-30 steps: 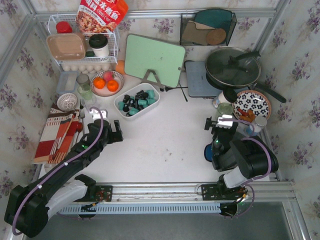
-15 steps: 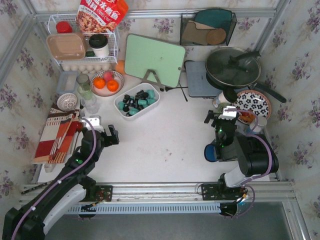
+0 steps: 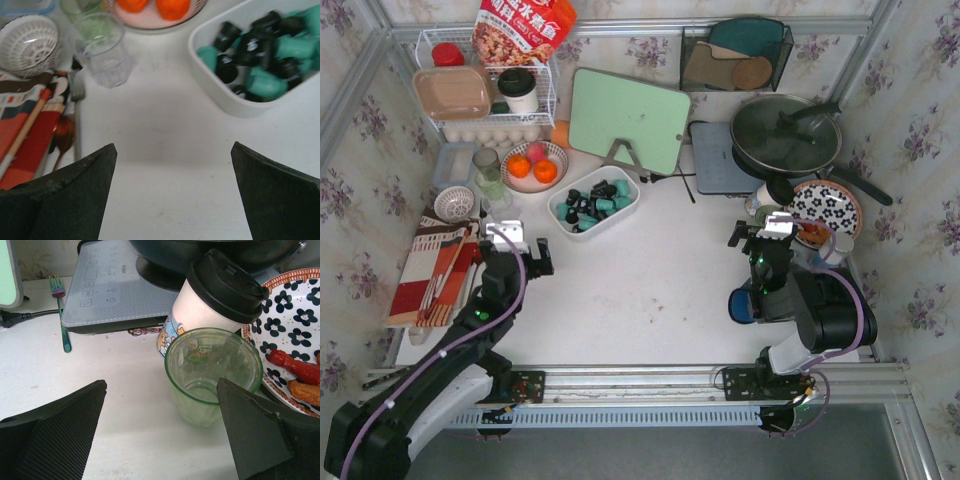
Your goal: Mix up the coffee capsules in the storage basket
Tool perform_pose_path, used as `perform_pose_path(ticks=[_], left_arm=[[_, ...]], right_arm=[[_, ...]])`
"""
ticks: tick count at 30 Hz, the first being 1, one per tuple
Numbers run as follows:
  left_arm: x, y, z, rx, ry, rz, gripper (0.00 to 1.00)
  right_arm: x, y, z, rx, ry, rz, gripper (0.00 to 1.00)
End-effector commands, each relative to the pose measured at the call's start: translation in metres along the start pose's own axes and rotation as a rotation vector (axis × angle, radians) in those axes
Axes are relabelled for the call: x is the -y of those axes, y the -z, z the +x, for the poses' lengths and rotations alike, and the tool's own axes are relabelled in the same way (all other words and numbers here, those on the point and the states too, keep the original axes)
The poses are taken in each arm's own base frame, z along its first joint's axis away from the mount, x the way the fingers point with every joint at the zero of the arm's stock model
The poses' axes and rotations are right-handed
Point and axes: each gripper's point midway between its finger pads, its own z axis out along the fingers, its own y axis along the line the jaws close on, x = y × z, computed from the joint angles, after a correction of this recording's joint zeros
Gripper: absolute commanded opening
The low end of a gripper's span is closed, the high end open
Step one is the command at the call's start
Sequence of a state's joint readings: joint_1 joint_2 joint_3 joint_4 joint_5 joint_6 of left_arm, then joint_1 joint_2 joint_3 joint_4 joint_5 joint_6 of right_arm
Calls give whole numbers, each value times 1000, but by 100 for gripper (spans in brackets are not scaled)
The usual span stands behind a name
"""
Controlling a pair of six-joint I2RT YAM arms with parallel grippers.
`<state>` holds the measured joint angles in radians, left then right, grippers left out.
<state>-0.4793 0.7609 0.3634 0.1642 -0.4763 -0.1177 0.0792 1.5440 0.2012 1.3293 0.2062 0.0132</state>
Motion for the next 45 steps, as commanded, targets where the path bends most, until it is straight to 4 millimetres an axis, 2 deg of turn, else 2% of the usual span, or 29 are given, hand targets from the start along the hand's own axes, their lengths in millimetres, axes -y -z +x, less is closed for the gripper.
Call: perform_pose_path(ticks=[1,5,8,10,11,14,19,24,31,35,39,45], left_arm=[[-35,-10,-3,-43,-79,-210,99],[-54,-21,4,-39,-138,-302,99],[-64,-35,32,-16,-213,-305,100],[-69,-43,36,-8,-231,-335,100],[-66,-46,45,-96,-260,-304,100],[-35,-63,50,-166,-258,-84,100],[8,-67,50,-113,-289,169,100],[10,-74,42,-43,-279,166,100],[28,-91,49,-158,-299,265,100],[24,-96,52,-195,-284,254,100],[8,-98,50,-204,-188,212,100],[-25,-81,41,-97,-2,161,100]], right_arm=[[-2,-1,-3,10,-6,-6,100],[-1,-1,-3,11,-6,-5,100],[-2,-1,-3,11,-6,-6,100],[-2,-1,-3,10,-6,-5,100],[-2,-1,-3,9,-6,-7,100],[-2,-1,-3,11,-6,-5,100],[-2,-1,-3,12,-6,-6,100],[-2,-1,-3,10,-6,-6,100],[-2,-1,-3,11,-6,-6,100],[-2,-1,-3,11,-6,-6,100],[-2,-1,-4,12,-6,-6,100],[-2,-1,-3,11,-6,-6,100]])
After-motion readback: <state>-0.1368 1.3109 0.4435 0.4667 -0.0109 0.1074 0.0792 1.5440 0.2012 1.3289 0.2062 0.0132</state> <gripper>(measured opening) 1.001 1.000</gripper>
